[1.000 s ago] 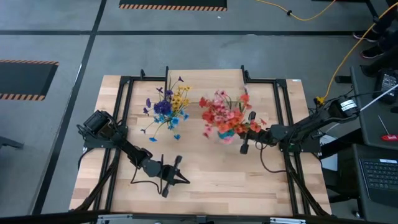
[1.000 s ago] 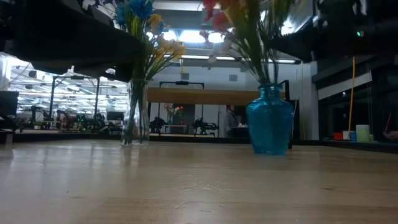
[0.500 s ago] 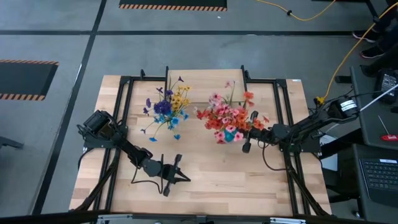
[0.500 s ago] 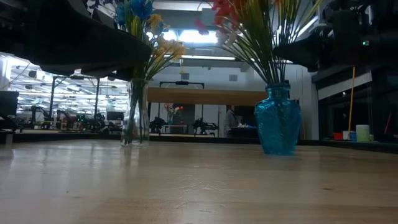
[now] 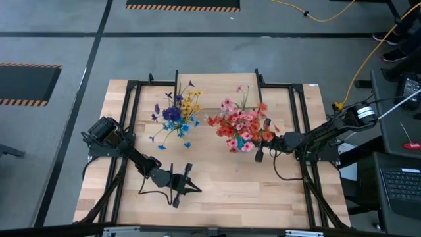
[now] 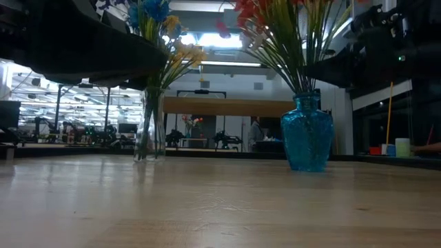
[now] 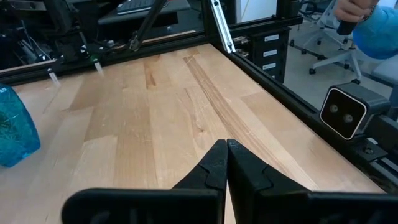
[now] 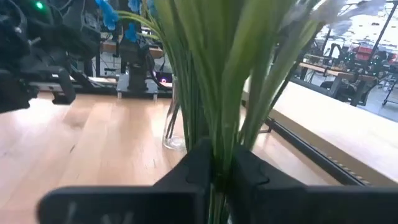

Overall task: Pick and place flowers into a vace then onto a shelf
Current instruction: Put the orange flowers into the blue vase, then put the blue vase on the shelf

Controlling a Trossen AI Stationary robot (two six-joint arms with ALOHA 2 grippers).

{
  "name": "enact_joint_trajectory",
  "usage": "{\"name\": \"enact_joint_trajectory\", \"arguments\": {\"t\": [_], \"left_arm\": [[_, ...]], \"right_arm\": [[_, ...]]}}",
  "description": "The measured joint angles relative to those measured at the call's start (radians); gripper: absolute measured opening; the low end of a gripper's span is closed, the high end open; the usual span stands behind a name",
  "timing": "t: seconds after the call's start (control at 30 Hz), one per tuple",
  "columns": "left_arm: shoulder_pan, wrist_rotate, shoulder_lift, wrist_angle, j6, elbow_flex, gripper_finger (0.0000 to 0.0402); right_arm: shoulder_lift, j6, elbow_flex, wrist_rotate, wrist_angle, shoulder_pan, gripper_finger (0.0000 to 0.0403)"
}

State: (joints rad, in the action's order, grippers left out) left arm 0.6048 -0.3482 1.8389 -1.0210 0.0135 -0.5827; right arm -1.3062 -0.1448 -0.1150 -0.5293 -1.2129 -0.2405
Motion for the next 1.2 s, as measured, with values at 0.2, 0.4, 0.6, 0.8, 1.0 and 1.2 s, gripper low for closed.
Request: {"name": "enact_joint_trajectory", "arguments": {"t": [0.2, 0.4, 0.6, 0.8, 1.0, 1.2], "left_arm": [[0.0, 0.0, 0.0, 0.0, -0.006, 0.0, 0.0003], [0.002, 0.001, 0.0, 0.0, -0.027, 0.0, 0.0004], [0.002, 0.001, 0.0, 0.0, -0.028, 0.0, 0.0002], [0.002, 0.001, 0.0, 0.0, -0.029, 0.0, 0.0004], [0.002, 0.001, 0.0, 0.0, -0.029, 0.0, 0.0002], [0.002, 0.0, 0.0, 0.0, -0.028, 0.0, 0.0004]], "right_arm": [[0.011, -0.003, 0.0, -0.001, 0.025, 0.0, 0.0116], [0.017, 0.001, 0.0, -0.006, 0.081, -0.008, 0.0176], [0.075, -0.004, 0.0, -0.026, 0.169, -0.042, 0.0199], [0.169, 0.036, 0.0, -0.09, 0.315, -0.066, 0.0202], [0.24, 0.043, 0.001, -0.09, 0.363, -0.085, 0.0202], [0.248, 0.101, 0.001, -0.087, 0.413, -0.086, 0.0202]]}}
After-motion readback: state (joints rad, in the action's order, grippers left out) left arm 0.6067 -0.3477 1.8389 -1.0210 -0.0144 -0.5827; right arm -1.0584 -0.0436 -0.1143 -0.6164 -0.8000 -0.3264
